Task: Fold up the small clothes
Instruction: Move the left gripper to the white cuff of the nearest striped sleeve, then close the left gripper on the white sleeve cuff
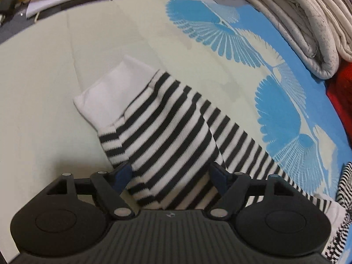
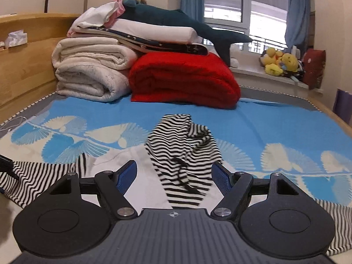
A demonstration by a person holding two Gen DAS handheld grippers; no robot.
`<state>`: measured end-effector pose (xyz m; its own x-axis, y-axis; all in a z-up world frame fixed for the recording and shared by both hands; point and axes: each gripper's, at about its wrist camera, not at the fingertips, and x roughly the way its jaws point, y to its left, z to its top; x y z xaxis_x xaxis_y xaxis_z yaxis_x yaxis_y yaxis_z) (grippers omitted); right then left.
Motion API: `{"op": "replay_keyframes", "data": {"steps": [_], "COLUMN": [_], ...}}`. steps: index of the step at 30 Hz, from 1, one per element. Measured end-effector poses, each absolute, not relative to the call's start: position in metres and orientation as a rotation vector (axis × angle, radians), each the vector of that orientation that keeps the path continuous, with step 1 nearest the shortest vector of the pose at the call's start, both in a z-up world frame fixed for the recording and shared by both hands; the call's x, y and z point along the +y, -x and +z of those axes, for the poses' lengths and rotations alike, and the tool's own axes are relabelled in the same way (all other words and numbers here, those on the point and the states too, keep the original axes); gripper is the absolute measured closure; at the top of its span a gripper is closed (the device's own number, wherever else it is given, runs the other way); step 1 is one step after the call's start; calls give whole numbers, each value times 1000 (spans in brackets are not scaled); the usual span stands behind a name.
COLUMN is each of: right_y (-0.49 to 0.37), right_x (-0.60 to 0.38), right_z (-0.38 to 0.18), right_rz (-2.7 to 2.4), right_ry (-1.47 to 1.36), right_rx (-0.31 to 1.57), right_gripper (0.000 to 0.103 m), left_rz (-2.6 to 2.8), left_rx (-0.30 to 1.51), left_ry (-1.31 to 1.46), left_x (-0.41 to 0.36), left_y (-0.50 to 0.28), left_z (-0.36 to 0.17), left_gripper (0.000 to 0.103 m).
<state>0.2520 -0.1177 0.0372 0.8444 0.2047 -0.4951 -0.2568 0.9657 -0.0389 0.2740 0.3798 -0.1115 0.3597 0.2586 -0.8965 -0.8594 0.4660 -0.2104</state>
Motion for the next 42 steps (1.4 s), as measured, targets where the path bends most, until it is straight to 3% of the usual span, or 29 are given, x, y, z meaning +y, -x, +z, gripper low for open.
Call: {"op": "replay_keyframes", "data": {"steps": [1,2,3,4,6,7,10,16,20,26,29,33,39,40,41,42], "right_y": [-253,-254,-256,-257,-259,-261,-261,-259,-261,-262,-261,-260,-261,-261,-262,-263], "right_x": [-115,-114,-113,-113,-112,-113,-112,-117,-127,-144,-149,-155,-159,-159,-159,-159], "right_z": [36,34,32,31,27,25,24,21,19,17,17,15,14,14,14,14], "right_rz": [249,250,250,248,250,248,255,272,258,226,219,203,191,189,187,184], "right_ry": [113,119,119,112,100,101,90,105,97,74,74,76,47,42,36,33], "right_rx": [510,512,519,528,542,550,550,548,560,578,583,586,596,598,601,602], "right_gripper": [29,30,31,35,41,47,54,54,54,54,54,54,54,54,54,54], "left_rz": [831,841,843,845,847,847,857,917,1028,1065,1111,1135,1154,1145,1121,1103], "left_rx": [915,901,893,893,875,865,841,811,769,770,755,779,836,834,831,831], "left_ry": [773,759,741,728,737,751,815,1037,1100,1095,1079,1056,1028,1020,1019,1013], "left_x": [380,379,378,378,380,382,390,409,414,413,411,413,413,413,413,411], "left_y": [-275,-275,-277,-278,-277,-276,-275,-259,-242,-236,-231,-228,-234,-236,-238,-241], "left_z": [-110,-109,-108,-108,-108,-108,-110,-114,-106,-99,-90,-91,-100,-100,-101,-101], "left_gripper": [23,32,53,62,97,101,101,95,71,71,61,57,60,66,94,98]}}
